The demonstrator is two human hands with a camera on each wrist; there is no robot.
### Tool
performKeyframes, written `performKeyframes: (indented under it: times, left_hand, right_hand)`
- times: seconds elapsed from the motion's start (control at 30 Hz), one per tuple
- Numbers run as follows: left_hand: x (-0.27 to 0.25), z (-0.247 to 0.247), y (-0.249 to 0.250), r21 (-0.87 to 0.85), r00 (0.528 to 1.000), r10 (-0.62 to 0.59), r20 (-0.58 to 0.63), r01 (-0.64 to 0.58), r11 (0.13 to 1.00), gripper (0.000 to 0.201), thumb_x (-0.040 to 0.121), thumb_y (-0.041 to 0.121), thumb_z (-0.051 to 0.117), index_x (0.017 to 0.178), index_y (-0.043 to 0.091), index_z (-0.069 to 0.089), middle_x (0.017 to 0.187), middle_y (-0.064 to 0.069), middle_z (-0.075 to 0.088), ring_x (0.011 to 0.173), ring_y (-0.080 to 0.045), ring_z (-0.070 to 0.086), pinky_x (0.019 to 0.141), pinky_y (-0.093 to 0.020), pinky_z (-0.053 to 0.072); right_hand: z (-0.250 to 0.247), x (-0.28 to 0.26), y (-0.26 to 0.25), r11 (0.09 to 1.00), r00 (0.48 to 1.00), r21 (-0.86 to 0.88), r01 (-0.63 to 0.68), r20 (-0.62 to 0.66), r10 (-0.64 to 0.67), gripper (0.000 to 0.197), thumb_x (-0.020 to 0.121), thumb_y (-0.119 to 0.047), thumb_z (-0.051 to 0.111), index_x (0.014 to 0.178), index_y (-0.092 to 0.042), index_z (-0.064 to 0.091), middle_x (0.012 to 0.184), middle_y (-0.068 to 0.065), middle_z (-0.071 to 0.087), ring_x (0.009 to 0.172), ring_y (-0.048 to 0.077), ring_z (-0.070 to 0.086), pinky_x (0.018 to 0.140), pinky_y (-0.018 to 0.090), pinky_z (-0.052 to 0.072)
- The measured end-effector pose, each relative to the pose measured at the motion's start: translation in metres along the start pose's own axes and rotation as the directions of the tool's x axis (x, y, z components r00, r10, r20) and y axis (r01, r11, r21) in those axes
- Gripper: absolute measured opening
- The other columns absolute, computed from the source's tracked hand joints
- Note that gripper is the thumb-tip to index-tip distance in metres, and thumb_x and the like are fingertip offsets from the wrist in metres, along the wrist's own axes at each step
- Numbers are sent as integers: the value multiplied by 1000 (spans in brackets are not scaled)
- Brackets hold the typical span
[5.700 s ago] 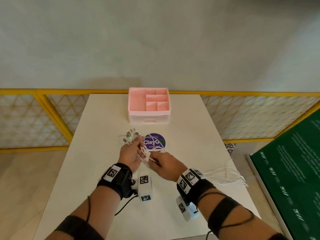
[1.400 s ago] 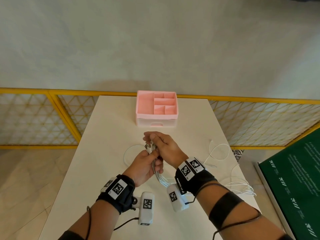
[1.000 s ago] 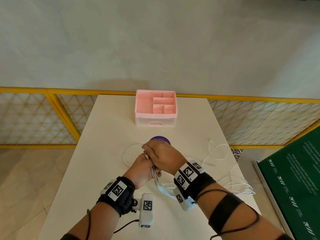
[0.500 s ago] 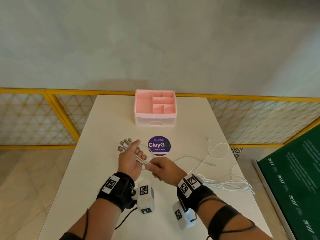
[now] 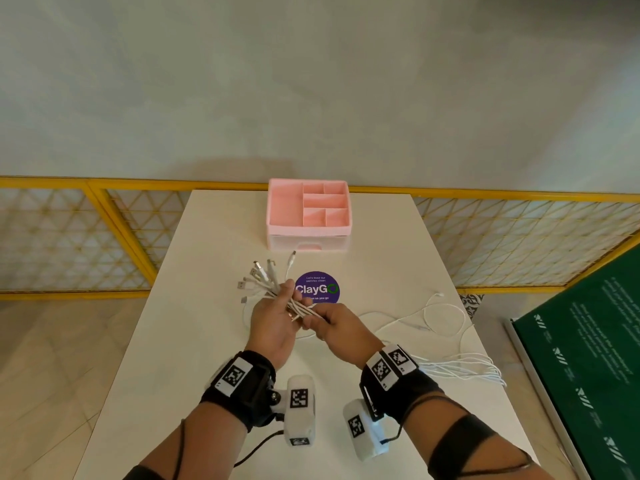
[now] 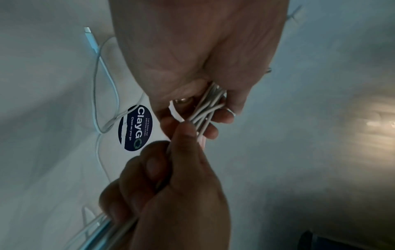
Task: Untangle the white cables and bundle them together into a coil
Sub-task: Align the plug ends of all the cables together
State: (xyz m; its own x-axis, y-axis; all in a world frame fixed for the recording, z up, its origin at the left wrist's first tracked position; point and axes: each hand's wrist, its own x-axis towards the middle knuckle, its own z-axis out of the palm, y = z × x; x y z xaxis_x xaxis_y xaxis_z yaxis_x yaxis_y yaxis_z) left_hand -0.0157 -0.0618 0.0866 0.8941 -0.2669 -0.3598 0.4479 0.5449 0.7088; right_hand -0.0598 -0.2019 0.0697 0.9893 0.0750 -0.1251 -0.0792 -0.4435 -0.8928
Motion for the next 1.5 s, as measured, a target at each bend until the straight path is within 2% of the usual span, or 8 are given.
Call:
performKeyframes:
  times: [0.27,0.5,0.7,0.97,1.13,1.27,1.4,1.5]
  left_hand:
    - [-2,18,-8,40,997,-21,-77,24,999,28,107,23,43,81,12,46,60,1,39,56,-16,45,62,-31,44]
    - [0,12,8,-20,994,-4,-111,2,1000,31,106,18,37,76,17,41,50,7,29,40,-9,27,40,-23,30]
    - [12,5,28,-7,990,57,-126,-58,998,32,105,18,34,74,20,41,53,7,29,39,-8,24,38,-18,22]
    - [21,-12,31,12,973,73,-220,-72,997,32,106,21,35,74,19,41,53,7,29,39,-7,23,37,-18,20]
    - [25,-18,24,-80,972,-6,-234,-14,997,35,107,26,36,73,19,40,50,8,28,36,-7,23,35,-17,20]
    - [24,-24,22,-139,974,-45,-220,14,990,35,107,26,36,73,19,40,50,8,28,36,-7,23,35,-19,21]
    - [27,-26,29,-207,972,-64,-228,16,978,35,105,26,38,70,20,41,53,8,26,38,-8,22,35,-20,20]
    - [26,-20,32,-203,975,-47,-217,2,979,36,106,29,38,71,20,41,52,8,26,38,-8,21,36,-20,19]
  right_hand:
    - [14,-12,4,1000,998,-4,-2,-58,2,24,102,-36,50,83,-24,56,65,-11,51,59,7,46,63,30,39]
    - [-47,-21,23,876,957,-448,-179,129,261,57,74,-68,71,61,-16,52,57,-3,47,54,13,45,59,31,35]
    - [-108,-44,70,718,895,-565,-406,-89,436,48,73,-70,71,73,-23,63,69,-4,60,70,16,60,66,30,43]
    - [-180,-93,95,489,858,-711,-505,-354,372,32,95,-51,57,76,-25,61,65,-11,54,63,8,55,54,18,31]
    - [-232,-123,93,400,743,-629,-667,-602,292,22,98,-29,54,76,-24,58,67,-4,62,59,9,58,53,22,36]
    - [-256,-147,90,521,653,-496,-695,-738,169,28,99,-32,54,74,-18,55,59,3,56,54,21,53,53,27,34]
    - [-244,-159,120,519,656,-450,-727,-679,329,20,100,-18,52,84,-13,64,65,3,63,55,15,61,47,22,39]
    - [-220,-163,153,476,575,-363,-801,-689,442,21,98,-10,47,85,-14,63,77,7,67,65,24,62,59,28,47]
